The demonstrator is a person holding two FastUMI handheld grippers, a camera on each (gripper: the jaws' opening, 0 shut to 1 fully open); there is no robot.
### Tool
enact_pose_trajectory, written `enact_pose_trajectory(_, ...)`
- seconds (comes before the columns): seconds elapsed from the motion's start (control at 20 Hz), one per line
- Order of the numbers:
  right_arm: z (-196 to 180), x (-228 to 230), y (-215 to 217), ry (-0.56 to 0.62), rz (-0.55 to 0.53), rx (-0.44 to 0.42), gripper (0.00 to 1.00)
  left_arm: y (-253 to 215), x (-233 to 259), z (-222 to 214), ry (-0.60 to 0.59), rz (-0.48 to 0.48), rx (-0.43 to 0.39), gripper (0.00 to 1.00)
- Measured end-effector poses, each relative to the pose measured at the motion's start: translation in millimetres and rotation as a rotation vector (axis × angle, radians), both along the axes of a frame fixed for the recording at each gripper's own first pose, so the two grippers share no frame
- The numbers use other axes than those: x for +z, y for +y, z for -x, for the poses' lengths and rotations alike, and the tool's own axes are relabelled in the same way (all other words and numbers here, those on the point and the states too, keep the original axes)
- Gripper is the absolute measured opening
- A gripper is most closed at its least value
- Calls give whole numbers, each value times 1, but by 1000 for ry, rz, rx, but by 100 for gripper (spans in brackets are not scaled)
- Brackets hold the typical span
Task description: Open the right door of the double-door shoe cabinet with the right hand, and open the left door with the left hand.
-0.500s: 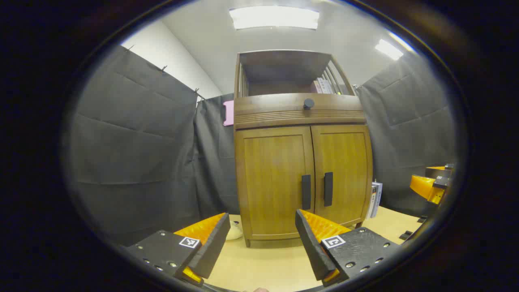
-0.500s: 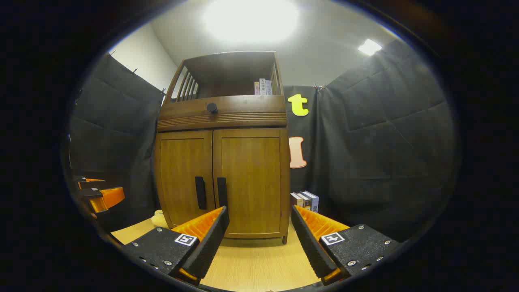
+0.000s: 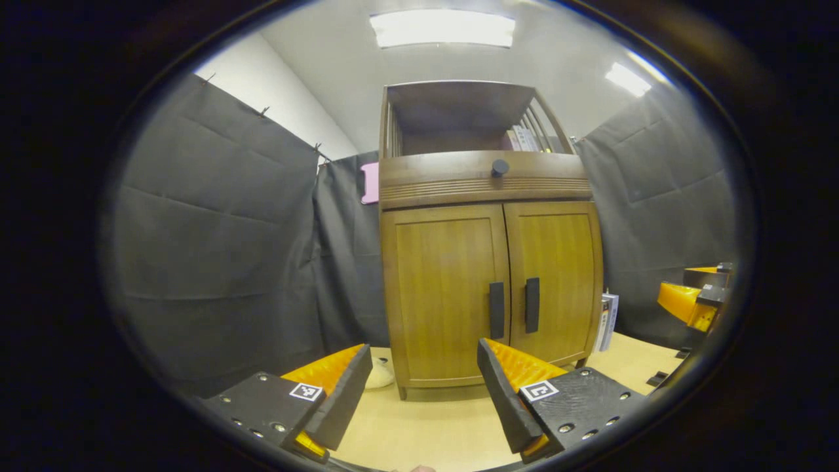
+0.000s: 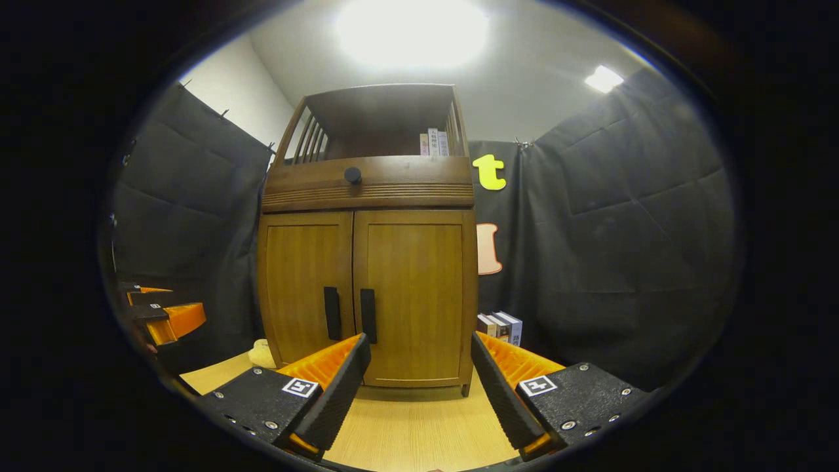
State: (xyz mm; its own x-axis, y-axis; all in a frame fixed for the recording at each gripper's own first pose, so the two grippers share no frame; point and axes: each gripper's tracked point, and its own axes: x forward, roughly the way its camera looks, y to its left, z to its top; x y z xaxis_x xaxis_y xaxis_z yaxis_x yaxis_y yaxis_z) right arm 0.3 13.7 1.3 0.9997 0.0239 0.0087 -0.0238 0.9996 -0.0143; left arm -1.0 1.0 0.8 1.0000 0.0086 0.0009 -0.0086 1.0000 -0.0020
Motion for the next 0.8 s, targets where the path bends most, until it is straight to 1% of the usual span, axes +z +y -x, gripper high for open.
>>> enact_pose_trajectory(0.25,-1,0,0,-2,5,2,95,0,1,0,-9,-1,0,95)
enact_pose_trajectory(0.3,-2,0,0,-2,3,3,95,0,2,0,-10,0,0,92)
enact_pose_trajectory(0.35,-3,0,0,-1,2,4,95,0,2,0,-13,0,-2,95)
enact_pose_trajectory(0.4,-5,0,0,-1,0,5,95,0,3,0,-17,0,-2,95)
enact_pose_trajectory(0.6,-19,9,1,-15,-7,6,95,0,1,-1,-19,-4,1,95)
enact_pose_trajectory(0.65,-25,12,1,-22,-5,9,95,1,1,-1,-20,-4,2,92)
enact_pose_trajectory(0.7,-30,16,1,-26,-7,12,95,1,1,-1,-20,-5,5,95)
enact_pose_trajectory(0.75,-37,20,4,-28,-10,18,95,1,1,-1,-22,-5,9,93)
enact_pose_trajectory(0.8,-46,22,8,-23,-15,25,95,2,2,-2,-23,-5,15,93)
